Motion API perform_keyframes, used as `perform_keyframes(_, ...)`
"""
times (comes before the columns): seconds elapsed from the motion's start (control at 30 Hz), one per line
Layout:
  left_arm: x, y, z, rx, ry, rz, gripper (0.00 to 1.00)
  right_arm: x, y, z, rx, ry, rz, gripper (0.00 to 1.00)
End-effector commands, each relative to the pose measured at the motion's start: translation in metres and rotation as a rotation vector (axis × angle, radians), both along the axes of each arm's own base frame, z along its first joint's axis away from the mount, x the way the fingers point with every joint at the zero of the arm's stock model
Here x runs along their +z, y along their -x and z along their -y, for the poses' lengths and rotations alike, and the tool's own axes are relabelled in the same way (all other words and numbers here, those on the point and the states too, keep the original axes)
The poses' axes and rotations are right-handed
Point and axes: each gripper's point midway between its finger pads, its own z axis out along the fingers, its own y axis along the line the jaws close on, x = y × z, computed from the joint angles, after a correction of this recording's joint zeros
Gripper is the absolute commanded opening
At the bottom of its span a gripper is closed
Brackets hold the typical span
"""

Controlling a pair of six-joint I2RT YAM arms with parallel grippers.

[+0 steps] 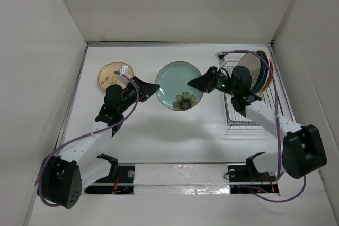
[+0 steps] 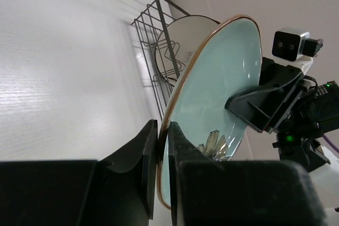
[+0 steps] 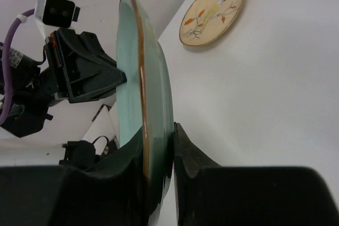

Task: Load the plates into the dish rack

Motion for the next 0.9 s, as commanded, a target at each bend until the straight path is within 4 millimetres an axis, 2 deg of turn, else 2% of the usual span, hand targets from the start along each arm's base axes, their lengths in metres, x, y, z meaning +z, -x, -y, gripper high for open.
perform_keyframes(0.0,0.077,0.019,0.010,-0.072,0.096,0.195,0.05,0.053,0.007,0.000,-0.017,-0.039,0.187,0.00)
perform_keyframes(0.03,0.088,0.021,0.006,-0.054,0.087,0.221,0.26,0.060,0.005,0.006,-0.042,-0.042,0.202,0.00)
perform_keyframes(0.1,0.091,0.027,-0.002,-0.030,0.045,0.222,0.46,0.069,-0.007,0.023,-0.129,-0.027,0.210,0.00)
perform_keyframes(0.13,0.098,0.026,-0.008,0.003,0.012,0.257,0.59,0.086,-0.008,0.032,-0.171,-0.029,0.242,0.00)
perform_keyframes(0.17,0.100,0.028,-0.013,0.025,-0.010,0.266,0.64,0.085,-0.016,0.044,-0.240,-0.005,0.222,0.00)
perform_keyframes(0.2,0.094,0.030,-0.018,0.048,-0.047,0.239,0.68,0.091,-0.020,0.053,-0.282,0.002,0.233,0.00)
perform_keyframes(0.23,0.097,0.033,-0.030,0.096,-0.093,0.255,0.74,0.103,-0.027,0.074,-0.381,0.019,0.249,0.00)
perform_keyframes(0.27,0.108,0.036,-0.036,0.123,-0.102,0.298,0.75,0.106,-0.026,0.079,-0.393,0.035,0.257,0.00)
perform_keyframes(0.33,0.114,0.045,-0.052,0.182,-0.147,0.315,0.76,0.113,-0.043,0.114,-0.573,0.098,0.280,0.00)
perform_keyframes(0.37,0.114,0.048,-0.056,0.190,-0.189,0.339,0.76,0.114,-0.045,0.124,-0.623,0.140,0.265,0.00)
perform_keyframes(0.4,0.109,0.053,-0.060,0.190,-0.224,0.329,0.75,0.115,-0.055,0.148,-0.744,0.183,0.258,0.00)
perform_keyframes(0.43,0.121,0.062,-0.065,0.198,-0.233,0.368,0.74,0.114,-0.058,0.158,-0.790,0.238,0.271,0.00)
perform_keyframes(0.5,0.114,0.070,-0.071,0.190,-0.313,0.383,0.72,0.113,-0.066,0.199,-0.971,0.324,0.246,0.00)
perform_keyframes(0.53,0.120,0.076,-0.076,0.201,-0.327,0.408,0.71,0.111,-0.067,0.209,-1.016,0.375,0.247,0.00)
perform_keyframes(0.6,0.113,0.080,-0.083,0.211,-0.395,0.413,0.69,0.110,-0.072,0.243,-1.153,0.443,0.225,0.00)
perform_keyframes(0.7,0.105,0.082,-0.094,0.248,-0.453,0.431,0.65,0.110,-0.074,0.273,-1.274,0.514,0.204,0.00)
perform_keyframes(0.73,0.096,0.081,-0.096,0.255,-0.469,0.426,0.63,0.109,-0.078,0.274,-1.278,0.527,0.204,0.00)
perform_keyframes(0.87,0.083,0.077,-0.098,0.267,-0.486,0.422,0.62,0.106,-0.086,0.291,-1.339,0.615,0.183,0.00)
